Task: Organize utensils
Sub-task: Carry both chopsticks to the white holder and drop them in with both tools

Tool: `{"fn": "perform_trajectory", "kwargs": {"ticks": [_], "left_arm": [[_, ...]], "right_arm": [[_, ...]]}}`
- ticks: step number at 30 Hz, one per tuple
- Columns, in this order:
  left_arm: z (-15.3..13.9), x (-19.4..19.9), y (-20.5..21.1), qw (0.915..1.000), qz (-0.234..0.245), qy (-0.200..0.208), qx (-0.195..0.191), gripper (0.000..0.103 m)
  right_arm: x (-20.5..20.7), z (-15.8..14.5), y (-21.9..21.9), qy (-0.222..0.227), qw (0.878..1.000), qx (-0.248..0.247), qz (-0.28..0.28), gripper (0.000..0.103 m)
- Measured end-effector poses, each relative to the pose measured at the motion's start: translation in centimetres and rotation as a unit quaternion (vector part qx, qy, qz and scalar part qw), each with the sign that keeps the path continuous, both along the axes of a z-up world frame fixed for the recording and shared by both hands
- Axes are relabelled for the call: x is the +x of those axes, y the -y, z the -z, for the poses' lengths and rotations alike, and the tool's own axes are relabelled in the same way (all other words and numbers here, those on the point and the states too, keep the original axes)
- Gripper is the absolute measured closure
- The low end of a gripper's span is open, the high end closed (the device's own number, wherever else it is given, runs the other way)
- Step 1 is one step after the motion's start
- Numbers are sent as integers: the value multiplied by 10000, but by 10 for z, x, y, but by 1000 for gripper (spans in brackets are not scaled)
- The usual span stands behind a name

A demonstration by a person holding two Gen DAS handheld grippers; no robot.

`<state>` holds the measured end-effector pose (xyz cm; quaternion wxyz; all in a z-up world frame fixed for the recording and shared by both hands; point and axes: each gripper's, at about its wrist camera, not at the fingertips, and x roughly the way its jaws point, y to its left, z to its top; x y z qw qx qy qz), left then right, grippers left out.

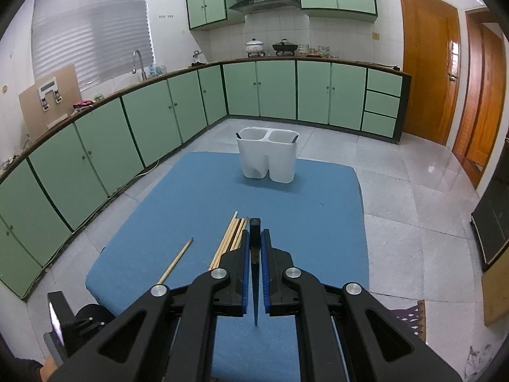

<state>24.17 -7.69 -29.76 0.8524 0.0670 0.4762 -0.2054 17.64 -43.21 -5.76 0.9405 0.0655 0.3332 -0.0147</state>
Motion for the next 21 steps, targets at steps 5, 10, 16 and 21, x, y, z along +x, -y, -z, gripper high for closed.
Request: {"fn": "perform_trajectory", "kwargs": {"ticks": [5, 10, 16, 21], "left_arm": [[0, -2, 1, 9998, 39, 31, -206, 94], [-13, -3, -3, 9990, 27, 115, -420, 97], [-82, 4, 0, 9940, 105, 799, -736, 97], [-144, 25, 6, 9866, 280, 1328, -908, 97]], "right_arm": [[-1, 1, 2, 9, 10000, 34, 46, 96], [1, -1, 4, 5, 10000, 39, 73, 96], [1, -2, 5, 12, 10000, 13, 85, 96], [6, -14, 4, 50, 10000, -21, 61, 96]]}}
